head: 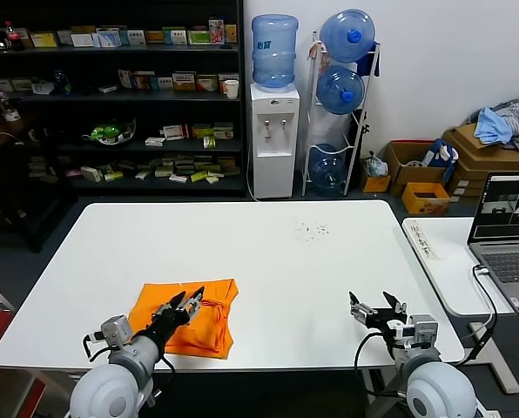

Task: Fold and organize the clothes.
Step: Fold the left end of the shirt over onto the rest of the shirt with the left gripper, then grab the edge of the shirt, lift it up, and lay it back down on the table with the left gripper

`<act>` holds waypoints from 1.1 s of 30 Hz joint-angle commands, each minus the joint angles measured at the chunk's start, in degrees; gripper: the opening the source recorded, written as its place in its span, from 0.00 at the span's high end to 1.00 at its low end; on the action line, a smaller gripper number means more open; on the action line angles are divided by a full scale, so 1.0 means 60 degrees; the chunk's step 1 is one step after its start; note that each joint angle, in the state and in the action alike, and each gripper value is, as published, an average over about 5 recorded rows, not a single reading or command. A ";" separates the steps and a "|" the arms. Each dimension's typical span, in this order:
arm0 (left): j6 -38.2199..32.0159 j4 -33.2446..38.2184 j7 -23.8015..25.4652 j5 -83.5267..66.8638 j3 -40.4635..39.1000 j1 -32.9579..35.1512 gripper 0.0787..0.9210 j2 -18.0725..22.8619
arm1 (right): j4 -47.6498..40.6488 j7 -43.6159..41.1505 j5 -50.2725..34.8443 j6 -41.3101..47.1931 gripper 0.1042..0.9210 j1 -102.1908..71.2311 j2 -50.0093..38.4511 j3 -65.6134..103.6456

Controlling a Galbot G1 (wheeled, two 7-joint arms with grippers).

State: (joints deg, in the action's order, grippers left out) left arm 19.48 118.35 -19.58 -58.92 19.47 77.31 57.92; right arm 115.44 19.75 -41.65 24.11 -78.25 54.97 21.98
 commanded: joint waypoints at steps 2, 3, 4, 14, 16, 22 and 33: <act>-0.0251 -0.0991 0.0979 0.0564 0.1945 0.0958 0.28 -0.1527 | -0.0025 -0.0134 -0.0020 -0.0077 0.12 -0.0024 -0.0008 0.0051; -0.0270 -0.1302 0.1193 0.0650 0.2144 0.1023 0.24 -0.1698 | -0.0032 -0.0154 -0.0023 -0.0094 0.12 -0.0033 -0.0010 0.0062; -0.0291 -0.1633 0.1437 0.0721 0.2307 0.1078 0.21 -0.1880 | -0.0040 -0.0172 -0.0027 -0.0109 0.12 -0.0040 -0.0011 0.0072; -0.0470 -0.3241 0.2707 0.0697 0.1867 0.0568 0.12 -0.2302 | -0.0057 -0.0193 -0.0036 -0.0118 0.12 0.0006 -0.0002 0.0011; -0.0470 -0.3462 0.2766 0.0748 0.1690 0.0313 0.12 -0.2190 | -0.0036 -0.0180 -0.0038 -0.0105 0.12 -0.0010 -0.0018 0.0025; -0.0487 -0.4037 0.2925 0.0984 0.1435 -0.0067 0.12 -0.2079 | -0.0022 -0.0159 -0.0054 -0.0086 0.12 -0.0068 -0.0058 0.0099; -0.0509 -0.3838 0.2974 0.0990 0.1145 -0.0053 0.12 -0.1991 | -0.0027 -0.0095 -0.0051 -0.0028 0.12 0.0018 -0.0025 0.0003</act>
State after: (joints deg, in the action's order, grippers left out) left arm 16.56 97.21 -3.12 -53.64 27.42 78.02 46.23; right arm 115.25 19.10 -41.95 23.91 -78.23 54.87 22.01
